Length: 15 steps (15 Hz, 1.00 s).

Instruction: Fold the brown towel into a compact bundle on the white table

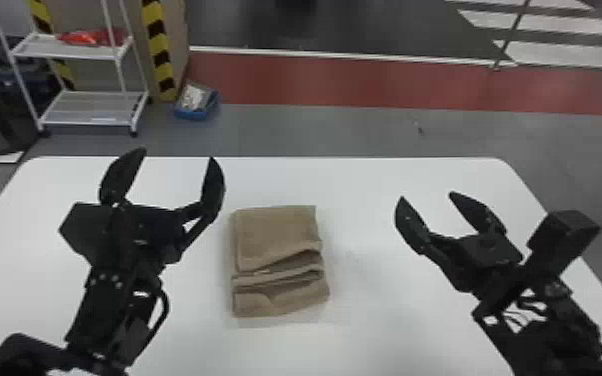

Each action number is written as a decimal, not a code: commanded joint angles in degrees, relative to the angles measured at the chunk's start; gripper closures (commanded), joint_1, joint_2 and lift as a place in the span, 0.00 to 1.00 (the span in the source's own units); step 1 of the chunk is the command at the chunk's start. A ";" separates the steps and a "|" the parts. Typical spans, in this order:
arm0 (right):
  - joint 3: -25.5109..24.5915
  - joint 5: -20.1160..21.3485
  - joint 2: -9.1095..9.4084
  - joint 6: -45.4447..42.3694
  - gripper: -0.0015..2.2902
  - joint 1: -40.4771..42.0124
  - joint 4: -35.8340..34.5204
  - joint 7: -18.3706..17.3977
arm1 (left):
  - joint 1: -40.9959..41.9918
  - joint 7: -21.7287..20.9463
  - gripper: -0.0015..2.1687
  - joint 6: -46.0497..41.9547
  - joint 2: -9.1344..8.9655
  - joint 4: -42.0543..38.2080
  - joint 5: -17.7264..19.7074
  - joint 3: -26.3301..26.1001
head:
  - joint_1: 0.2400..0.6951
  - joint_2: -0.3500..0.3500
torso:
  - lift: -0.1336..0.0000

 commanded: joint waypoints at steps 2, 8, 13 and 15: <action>0.20 -0.09 0.00 -1.16 0.02 1.55 0.56 0.08 | -1.30 0.07 0.03 -0.57 0.34 2.77 -0.35 1.11 | 1.00 0.37 | 0.07; -0.60 0.00 -0.26 2.35 0.02 0.67 0.12 0.08 | 0.72 -0.11 0.03 2.77 0.87 1.62 0.79 3.75 | 1.00 0.42 | 0.07; -0.33 -0.44 -0.26 2.35 0.03 -0.12 0.47 -1.51 | 1.42 -0.46 0.03 6.11 0.87 0.74 2.20 5.15 | 1.00 0.43 | 0.07; 0.02 -0.88 -0.26 1.65 0.03 -0.29 0.91 -1.95 | 1.60 -0.64 0.03 6.63 0.87 0.39 2.73 5.68 | 1.00 0.44 | 0.07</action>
